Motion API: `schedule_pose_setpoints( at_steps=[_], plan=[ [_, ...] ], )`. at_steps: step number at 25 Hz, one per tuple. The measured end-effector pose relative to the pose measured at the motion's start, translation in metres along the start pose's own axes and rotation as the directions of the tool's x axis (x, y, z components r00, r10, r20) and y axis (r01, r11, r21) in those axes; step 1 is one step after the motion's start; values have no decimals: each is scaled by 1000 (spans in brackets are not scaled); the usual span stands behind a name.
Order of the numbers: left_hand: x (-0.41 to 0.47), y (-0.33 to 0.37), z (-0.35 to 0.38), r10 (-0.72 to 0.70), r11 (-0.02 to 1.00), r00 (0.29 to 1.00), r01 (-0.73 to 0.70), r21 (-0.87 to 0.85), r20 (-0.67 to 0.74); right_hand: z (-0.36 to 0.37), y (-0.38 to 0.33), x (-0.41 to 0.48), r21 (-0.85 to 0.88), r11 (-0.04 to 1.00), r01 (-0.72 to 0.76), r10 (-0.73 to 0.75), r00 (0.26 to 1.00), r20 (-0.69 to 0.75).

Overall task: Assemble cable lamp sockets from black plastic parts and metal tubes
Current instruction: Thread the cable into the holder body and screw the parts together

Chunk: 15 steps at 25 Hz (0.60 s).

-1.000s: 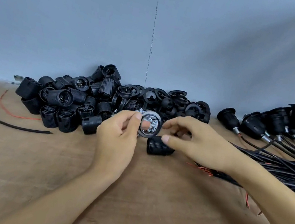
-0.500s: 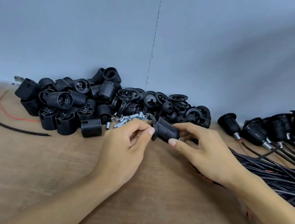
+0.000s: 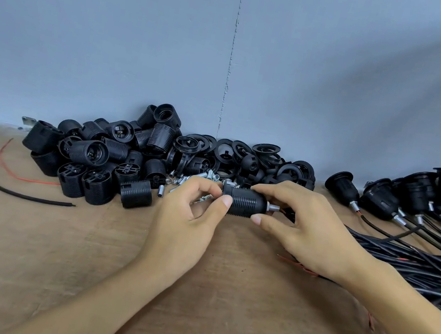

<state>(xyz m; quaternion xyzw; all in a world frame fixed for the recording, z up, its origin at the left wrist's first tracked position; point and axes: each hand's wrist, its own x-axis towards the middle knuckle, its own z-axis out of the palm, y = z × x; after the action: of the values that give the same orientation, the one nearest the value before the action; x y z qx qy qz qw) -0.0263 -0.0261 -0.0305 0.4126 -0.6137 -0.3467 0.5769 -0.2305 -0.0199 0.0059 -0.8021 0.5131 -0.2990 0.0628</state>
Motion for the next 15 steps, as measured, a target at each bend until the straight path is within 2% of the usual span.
schedule_pose_setpoints(
  at_steps=[2,5,10,13,15],
  plan=[
    [1,-1,0,-60,996,998,61,-66,15,1,-1,0,13,1000,-17,18,1000,-20],
    [-1,2,0,-67,990,996,73,-122,51,4,-2,-2,91,995,-51,52,998,-18],
    [-3,7,2,-34,978,995,52,-204,92,1,-5,1,369,911,-182,140,980,139],
    [-5,7,2,19,987,995,-4,-162,94,-4,-9,4,479,840,-254,171,963,210],
    [-4,4,0,36,996,998,-31,-83,56,-7,-10,5,548,794,-264,180,963,203]
  ],
)
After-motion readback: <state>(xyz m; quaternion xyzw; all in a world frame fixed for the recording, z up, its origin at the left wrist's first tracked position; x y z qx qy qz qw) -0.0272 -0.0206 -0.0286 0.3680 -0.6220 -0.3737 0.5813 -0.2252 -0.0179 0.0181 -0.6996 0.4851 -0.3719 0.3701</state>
